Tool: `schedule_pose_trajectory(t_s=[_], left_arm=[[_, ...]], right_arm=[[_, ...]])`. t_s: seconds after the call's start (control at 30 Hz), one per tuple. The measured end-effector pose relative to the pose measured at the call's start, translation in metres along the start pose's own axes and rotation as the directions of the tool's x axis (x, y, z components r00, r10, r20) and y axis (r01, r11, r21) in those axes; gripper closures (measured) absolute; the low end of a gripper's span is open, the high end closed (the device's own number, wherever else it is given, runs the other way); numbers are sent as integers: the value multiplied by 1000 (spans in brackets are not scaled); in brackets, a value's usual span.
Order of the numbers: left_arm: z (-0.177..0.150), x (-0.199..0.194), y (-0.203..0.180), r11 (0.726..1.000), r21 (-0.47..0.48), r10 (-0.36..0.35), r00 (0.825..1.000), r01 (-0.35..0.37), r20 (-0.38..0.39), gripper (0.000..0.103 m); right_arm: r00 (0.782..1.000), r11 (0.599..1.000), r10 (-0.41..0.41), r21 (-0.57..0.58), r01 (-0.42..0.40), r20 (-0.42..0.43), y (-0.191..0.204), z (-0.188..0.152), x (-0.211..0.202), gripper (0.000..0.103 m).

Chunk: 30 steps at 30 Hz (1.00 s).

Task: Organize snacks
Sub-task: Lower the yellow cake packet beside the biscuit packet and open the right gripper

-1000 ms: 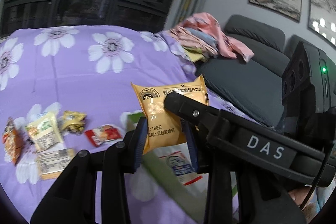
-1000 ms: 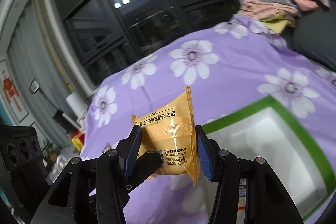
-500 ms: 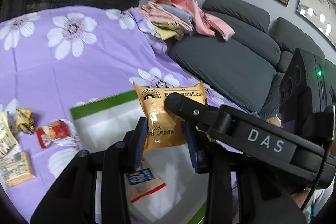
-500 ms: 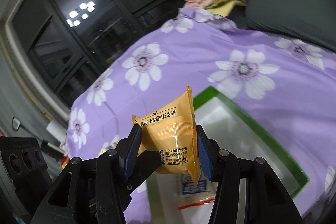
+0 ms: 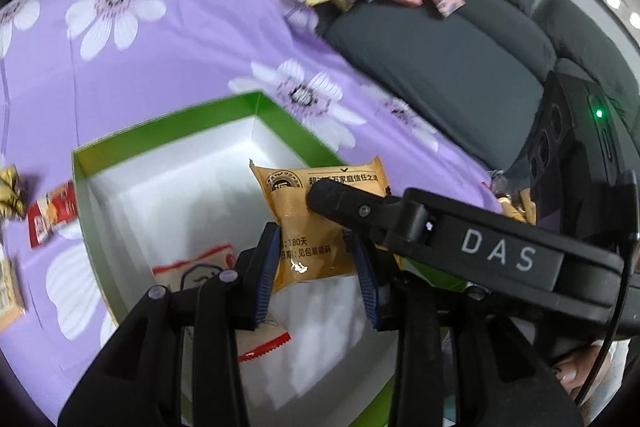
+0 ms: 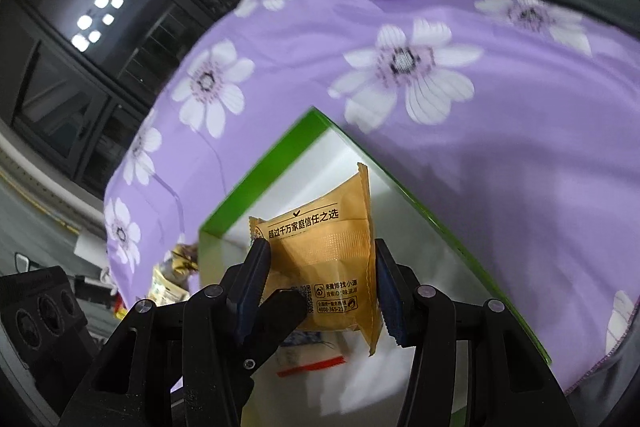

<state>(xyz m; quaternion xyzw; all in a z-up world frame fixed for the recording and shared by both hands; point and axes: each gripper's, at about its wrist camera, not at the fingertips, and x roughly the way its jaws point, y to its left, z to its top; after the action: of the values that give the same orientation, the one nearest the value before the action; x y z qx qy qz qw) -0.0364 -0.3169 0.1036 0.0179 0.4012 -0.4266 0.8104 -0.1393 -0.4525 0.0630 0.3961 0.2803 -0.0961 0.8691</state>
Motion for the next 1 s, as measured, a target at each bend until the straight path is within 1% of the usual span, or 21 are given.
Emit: schedule_pose_trajectory(t_s=[0.17,0.3,0.37,0.4,0.47,0.5,0.57,0.63,0.73,0.87,1.0], left_arm=[[-6,11,-1,997,-7,80,995,-80,-55,68],[-12,15,1,989,-12,148,983,-150,-108,68],[-15,17,2,985,-16,169,978,-172,-126,68],[-17,19,2,984,-22,170,976,-174,-133,68],[-21,21,1,987,-40,149,978,-156,-146,68],[-23,23,0,988,-45,138,979,-147,-151,68],[-26,26,0,984,-62,154,976,-165,-157,69],[-28,28,0,984,-83,146,976,-161,-162,69],[-30,27,-5,980,-87,166,974,-181,-155,69],[-34,27,-9,973,-94,194,969,-210,-156,69],[-36,20,-11,967,-95,220,965,-235,-145,69]], right_arm=[[998,1000,-23,-17,22,-62,-4,-2,14,49],[993,999,11,-33,-15,-118,-9,-6,26,49],[992,999,7,-50,-14,-130,-11,-9,30,49],[992,998,-3,-61,-5,-129,-10,-10,30,49],[992,997,-4,-77,-6,-124,-7,-12,30,49],[992,996,9,-83,-19,-125,-5,-13,29,49],[991,995,27,-95,-39,-130,-4,-15,30,49],[991,994,39,-97,-52,-130,-7,-15,29,49],[990,991,60,-112,-75,-126,-8,-15,27,49],[992,989,20,-143,-38,-125,-6,-17,26,49],[991,987,42,-150,-62,-131,-4,-20,19,49]])
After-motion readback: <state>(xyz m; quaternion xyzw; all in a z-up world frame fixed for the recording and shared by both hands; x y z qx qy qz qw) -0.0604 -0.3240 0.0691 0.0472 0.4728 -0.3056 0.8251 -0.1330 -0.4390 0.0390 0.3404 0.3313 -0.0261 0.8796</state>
